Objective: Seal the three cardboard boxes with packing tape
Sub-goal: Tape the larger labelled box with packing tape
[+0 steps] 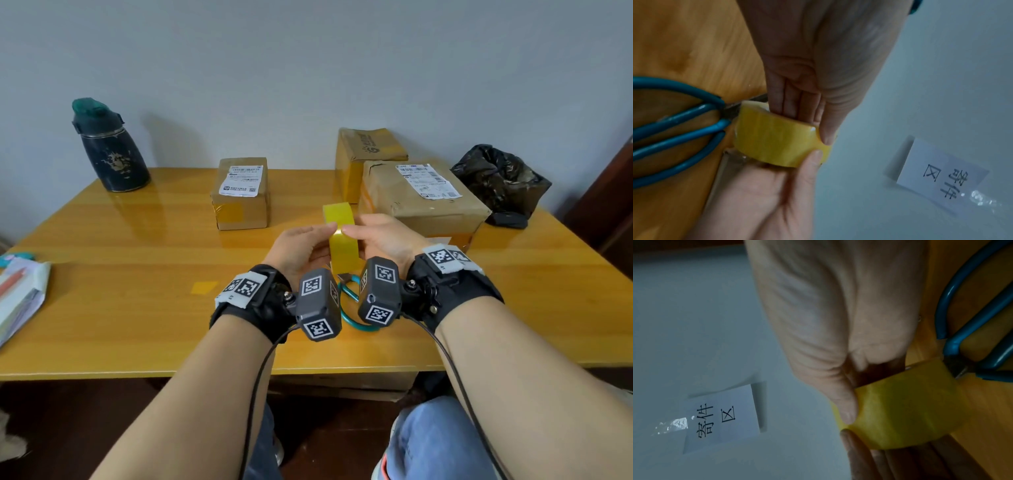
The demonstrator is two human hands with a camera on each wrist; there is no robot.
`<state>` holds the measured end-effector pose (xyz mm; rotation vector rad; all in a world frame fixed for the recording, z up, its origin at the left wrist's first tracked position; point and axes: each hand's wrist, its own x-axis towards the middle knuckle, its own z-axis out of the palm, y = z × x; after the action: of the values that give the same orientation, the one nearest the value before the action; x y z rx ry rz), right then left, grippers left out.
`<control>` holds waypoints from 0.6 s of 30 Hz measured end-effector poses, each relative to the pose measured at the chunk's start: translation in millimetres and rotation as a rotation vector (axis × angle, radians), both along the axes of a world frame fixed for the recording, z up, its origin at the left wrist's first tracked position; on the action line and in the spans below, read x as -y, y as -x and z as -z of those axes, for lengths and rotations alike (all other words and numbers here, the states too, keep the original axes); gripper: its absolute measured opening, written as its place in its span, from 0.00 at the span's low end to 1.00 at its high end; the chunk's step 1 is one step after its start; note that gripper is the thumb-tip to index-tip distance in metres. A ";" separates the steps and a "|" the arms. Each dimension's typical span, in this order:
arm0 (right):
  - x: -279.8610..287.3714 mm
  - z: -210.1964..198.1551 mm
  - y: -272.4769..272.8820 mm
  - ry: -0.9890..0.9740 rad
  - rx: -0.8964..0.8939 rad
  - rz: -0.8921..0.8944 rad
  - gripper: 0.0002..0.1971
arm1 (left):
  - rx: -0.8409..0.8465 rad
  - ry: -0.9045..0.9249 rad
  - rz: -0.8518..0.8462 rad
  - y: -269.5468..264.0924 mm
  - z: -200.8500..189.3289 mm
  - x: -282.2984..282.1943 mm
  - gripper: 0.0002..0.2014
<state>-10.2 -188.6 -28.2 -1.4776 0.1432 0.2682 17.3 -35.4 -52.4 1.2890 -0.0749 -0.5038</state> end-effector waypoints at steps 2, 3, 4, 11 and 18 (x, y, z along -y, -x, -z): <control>-0.9 6.1 1.8 0.010 0.039 -0.056 0.17 | -0.035 0.017 -0.045 -0.5 3.9 -1.0 0.08; -0.3 9.5 3.2 0.010 0.056 -0.090 0.19 | -0.046 0.015 -0.051 -0.8 6.0 -1.0 0.10; 0.7 12.9 4.7 -0.001 0.068 -0.124 0.22 | -0.061 0.017 -0.054 -1.0 7.6 -0.9 0.12; -3.7 24.9 14.3 -0.036 0.092 -0.036 0.16 | -0.175 0.196 -0.034 3.7 17.3 -1.9 0.05; -9.2 31.9 9.9 -0.019 0.074 0.162 0.25 | -0.132 0.172 0.095 10.0 20.4 -3.1 0.32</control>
<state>-20.1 -179.3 -60.1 -1.4457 0.1991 0.0831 7.3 -32.3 -72.8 1.0853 -0.0677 -0.6489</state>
